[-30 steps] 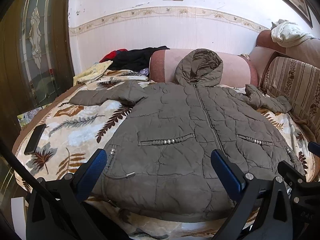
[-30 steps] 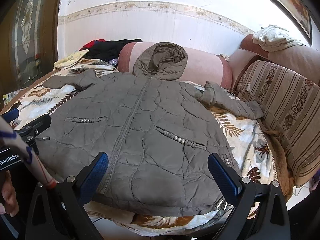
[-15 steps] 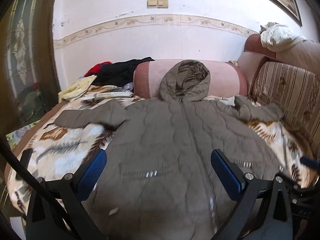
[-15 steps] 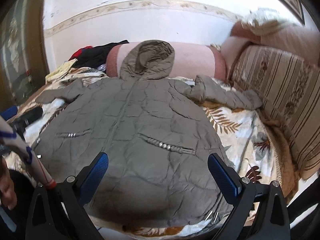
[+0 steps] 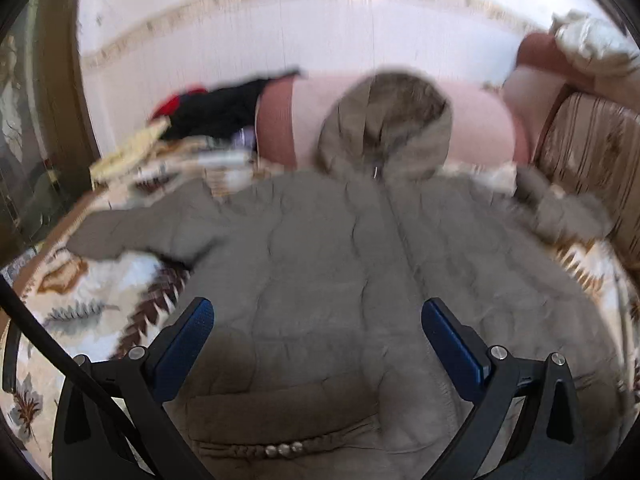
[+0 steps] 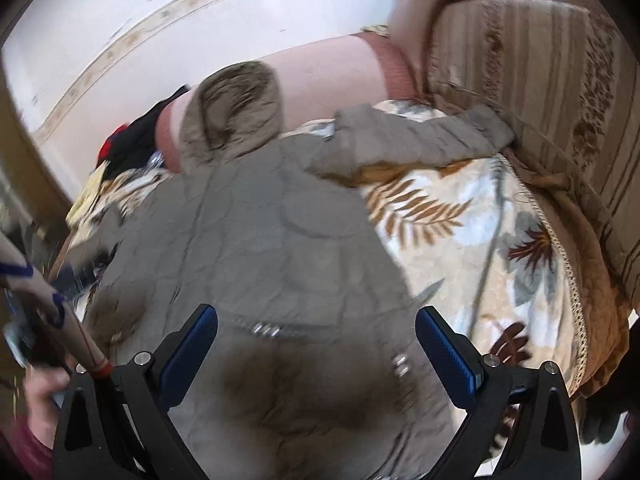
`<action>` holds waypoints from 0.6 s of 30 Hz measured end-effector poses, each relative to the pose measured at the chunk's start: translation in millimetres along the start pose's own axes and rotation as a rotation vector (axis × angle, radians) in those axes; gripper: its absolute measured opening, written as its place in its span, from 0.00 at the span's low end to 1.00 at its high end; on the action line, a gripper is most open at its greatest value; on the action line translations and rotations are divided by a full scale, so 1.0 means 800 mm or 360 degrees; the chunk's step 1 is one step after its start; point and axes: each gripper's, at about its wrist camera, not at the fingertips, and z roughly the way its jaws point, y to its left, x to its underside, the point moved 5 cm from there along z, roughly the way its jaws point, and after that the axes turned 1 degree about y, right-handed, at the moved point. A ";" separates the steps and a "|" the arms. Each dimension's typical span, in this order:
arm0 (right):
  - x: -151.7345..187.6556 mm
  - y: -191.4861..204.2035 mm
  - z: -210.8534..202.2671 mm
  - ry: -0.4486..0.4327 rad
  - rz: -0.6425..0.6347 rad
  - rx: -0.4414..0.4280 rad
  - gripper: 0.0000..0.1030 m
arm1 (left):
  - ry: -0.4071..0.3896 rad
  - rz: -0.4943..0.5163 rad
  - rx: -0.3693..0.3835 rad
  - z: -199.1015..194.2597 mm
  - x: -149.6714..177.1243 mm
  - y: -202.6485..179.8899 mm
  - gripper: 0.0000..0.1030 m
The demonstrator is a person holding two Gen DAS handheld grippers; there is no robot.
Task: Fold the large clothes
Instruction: 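Move the right gripper to the sleeve cuff beside the striped sofa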
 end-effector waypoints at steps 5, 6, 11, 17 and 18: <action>-0.055 -0.067 0.012 -0.0021 0.0232 0.0036 0.98 | 0.0049 -0.0055 0.0083 0.020 -0.015 0.011 1.00; -0.067 -0.078 0.014 -0.0027 0.0275 0.0035 0.98 | 0.0052 -0.0052 0.0062 0.025 -0.016 0.014 1.00; -0.123 -0.129 0.040 -0.0022 0.0371 0.0138 0.98 | 0.0138 -0.0091 0.0102 0.044 -0.016 0.015 1.00; -0.178 -0.195 0.084 0.0028 0.0510 0.0236 0.92 | 0.0132 -0.0034 0.0077 0.050 -0.015 0.006 1.00; -0.186 -0.203 0.089 0.0025 0.0530 0.0245 0.89 | 0.0134 -0.0025 0.0075 0.051 -0.014 0.005 1.00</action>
